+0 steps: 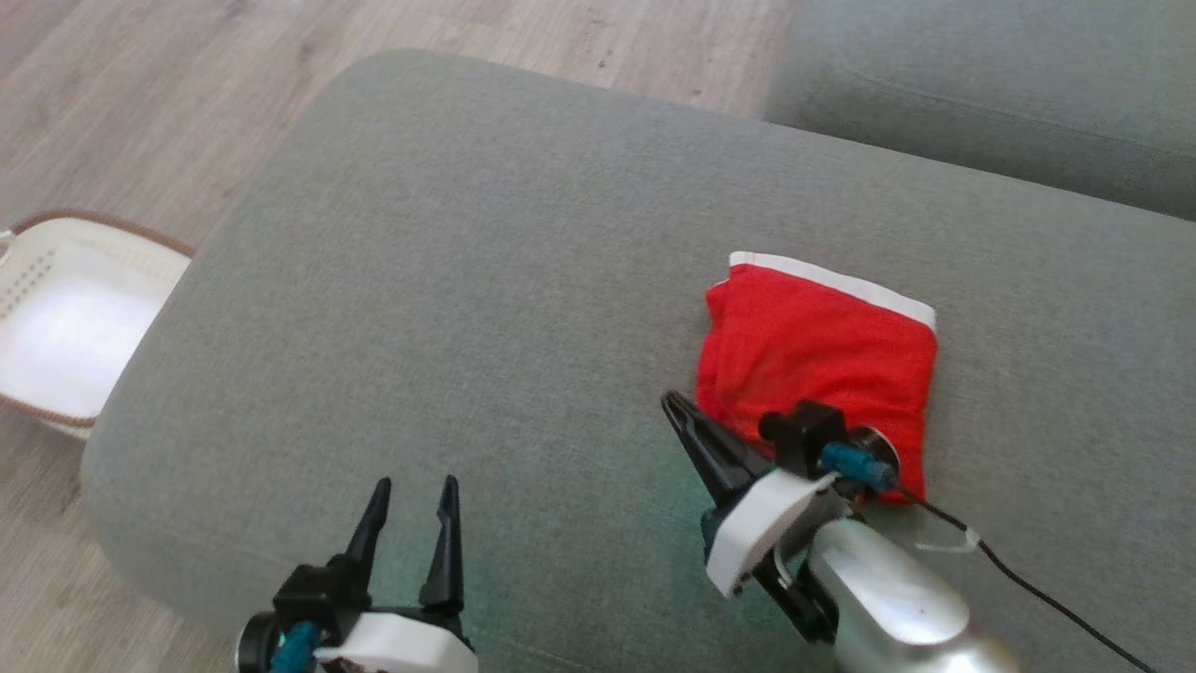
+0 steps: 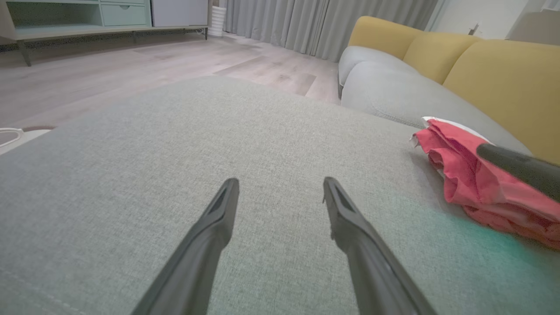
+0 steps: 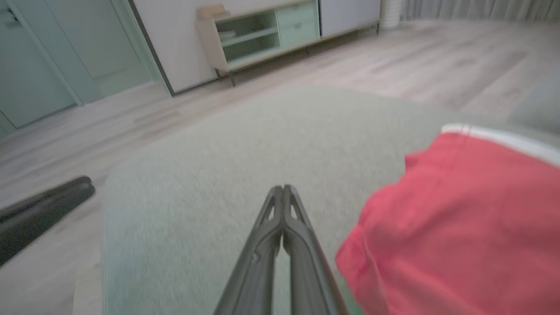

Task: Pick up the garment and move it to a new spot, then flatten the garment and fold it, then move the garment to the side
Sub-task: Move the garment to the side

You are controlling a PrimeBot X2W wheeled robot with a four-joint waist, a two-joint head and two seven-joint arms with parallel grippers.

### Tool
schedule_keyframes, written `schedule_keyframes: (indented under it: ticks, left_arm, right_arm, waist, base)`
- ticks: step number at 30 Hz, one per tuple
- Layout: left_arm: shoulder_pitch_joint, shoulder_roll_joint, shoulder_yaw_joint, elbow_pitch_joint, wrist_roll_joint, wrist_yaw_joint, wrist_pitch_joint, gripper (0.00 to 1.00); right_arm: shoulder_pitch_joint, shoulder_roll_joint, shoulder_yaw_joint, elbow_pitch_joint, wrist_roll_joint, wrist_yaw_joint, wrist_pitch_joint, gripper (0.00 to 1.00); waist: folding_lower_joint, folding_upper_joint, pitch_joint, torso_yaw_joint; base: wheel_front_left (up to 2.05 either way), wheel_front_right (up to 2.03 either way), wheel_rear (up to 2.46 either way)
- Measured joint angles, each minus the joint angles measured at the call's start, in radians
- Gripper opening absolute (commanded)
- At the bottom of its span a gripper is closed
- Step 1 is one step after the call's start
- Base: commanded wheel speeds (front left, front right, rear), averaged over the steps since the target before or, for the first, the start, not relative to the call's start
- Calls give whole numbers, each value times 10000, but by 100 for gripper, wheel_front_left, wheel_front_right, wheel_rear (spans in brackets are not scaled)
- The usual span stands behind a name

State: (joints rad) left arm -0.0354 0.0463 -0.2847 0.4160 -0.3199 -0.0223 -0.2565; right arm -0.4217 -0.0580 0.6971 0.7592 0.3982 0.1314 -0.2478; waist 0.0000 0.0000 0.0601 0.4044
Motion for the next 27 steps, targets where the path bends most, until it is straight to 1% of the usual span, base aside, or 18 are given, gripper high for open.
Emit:
schedule_keyframes:
  ticks: [3,5,9,10,11,13,14,17,21,24,27]
  left_arm:
    - [2,-4,228,-33,35,46,0,100]
    - [6,6,368,-42,90,48,2,100]
    - [10,6,635,-38,341,46,0,100]
    - [12,6,683,-36,407,46,2,100]
    - [13,2,717,-31,458,33,0,100]
    - [12,-6,872,-25,610,13,0,100]
    - [12,2,949,-19,669,6,0,100]
    - [12,0,1193,-2,838,-44,0,100]
    - [20,-2,1285,-17,1104,-52,0,100]
    - [44,0,1331,-113,1308,-50,0,100]
    - [124,0,1348,-313,1363,-42,0,100]
  right_arm:
    - [6,4,-301,-817,-12,0,-2,0]
    - [30,13,-963,-1281,-165,0,-2,0]
    - [338,10,-2744,-1833,-598,0,-4,0]
    - [535,8,-3053,-1887,-677,0,-4,19]
    - [746,8,-3336,-1910,-844,0,-4,31]
    - [1178,17,-3896,-1904,-1097,2,-4,95]
    - [1357,21,-4144,-1898,-1212,0,-4,100]
    - [1685,29,-4811,-1894,-1601,0,-4,100]
    - [1994,40,-5563,-1898,-1812,0,-4,100]
    - [2373,56,-6013,-1898,-1871,0,-4,100]
    - [2737,59,-6130,-1912,-1914,0,-4,100]
  waist:
    - [0,0,-103,-236]
    - [0,0,-201,-414]
    - [0,0,-429,-839]
    - [0,0,-486,-959]
    - [-1,0,-534,-1082]
    - [0,0,-615,-1337]
    - [0,0,-649,-1466]
    - [-1,0,-726,-1871]
    - [0,0,-786,-2379]
    - [-1,0,-807,-2720]
    - [-1,0,-819,-3034]
  base:
    - [0,0,0]
    - [0,0,0]
    - [0,0,0]
    - [0,0,0]
    - [0,0,0]
    - [0,0,0]
    - [0,0,0]
    - [0,0,0]
    - [0,0,0]
    - [0,0,0]
    - [0,0,0]
